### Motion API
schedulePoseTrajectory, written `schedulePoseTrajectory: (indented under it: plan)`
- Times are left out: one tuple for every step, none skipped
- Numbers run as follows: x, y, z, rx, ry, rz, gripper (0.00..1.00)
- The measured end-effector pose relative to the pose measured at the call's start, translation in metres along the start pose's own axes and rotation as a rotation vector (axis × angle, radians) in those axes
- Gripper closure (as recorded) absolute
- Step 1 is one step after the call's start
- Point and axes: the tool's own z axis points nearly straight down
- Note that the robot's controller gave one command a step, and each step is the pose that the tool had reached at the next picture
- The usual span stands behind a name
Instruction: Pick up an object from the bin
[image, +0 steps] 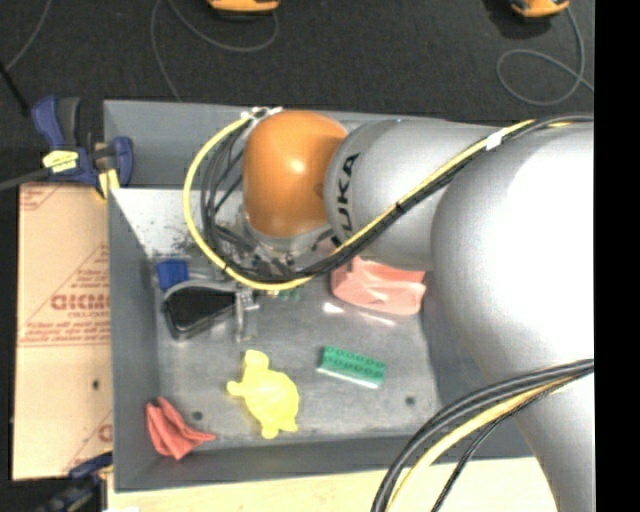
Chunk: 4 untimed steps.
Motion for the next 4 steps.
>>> schedulePoseTrajectory:
  plan:
    - [-0.006,0.064,0.013,-0.004,-0.01,-0.134,0.0]
    - [-0.001,0.033,0.034,-0.01,-0.025,-0.087,0.0]
    - [-0.008,0.064,0.039,0.007,-0.01,-0.01,1.0]
    - [-0.008,0.064,0.039,0.007,-0.01,-0.01,1.0]
